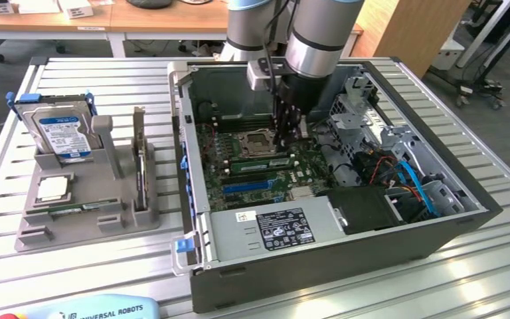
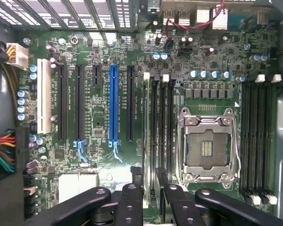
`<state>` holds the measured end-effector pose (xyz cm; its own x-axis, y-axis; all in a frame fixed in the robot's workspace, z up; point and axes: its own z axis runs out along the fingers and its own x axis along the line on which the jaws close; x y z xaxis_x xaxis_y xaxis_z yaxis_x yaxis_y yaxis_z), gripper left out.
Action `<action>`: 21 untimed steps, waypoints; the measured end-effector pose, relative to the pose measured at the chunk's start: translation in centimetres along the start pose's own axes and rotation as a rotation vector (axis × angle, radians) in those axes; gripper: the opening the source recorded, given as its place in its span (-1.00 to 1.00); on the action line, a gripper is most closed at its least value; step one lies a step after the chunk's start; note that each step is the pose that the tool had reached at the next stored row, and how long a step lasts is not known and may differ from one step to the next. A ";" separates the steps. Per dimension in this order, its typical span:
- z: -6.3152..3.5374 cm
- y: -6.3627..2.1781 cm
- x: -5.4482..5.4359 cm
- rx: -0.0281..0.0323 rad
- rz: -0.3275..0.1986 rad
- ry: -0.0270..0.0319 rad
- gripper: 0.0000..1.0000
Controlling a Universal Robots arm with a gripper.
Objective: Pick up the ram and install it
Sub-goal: 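Insert the ram into the slot, then press down the ram until it locks into place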
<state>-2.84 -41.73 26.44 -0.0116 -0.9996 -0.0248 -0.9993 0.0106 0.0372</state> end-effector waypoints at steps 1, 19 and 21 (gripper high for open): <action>-0.14 0.01 0.0 0.0000 0.000 0.0000 -0.51; -0.43 0.02 0.0 0.0000 0.000 0.0000 -0.53; -0.43 0.02 0.0 0.0000 0.000 0.0000 -0.65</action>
<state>-2.84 -41.73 26.88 -0.0117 -0.9996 -0.0247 -0.9992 0.0107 0.0372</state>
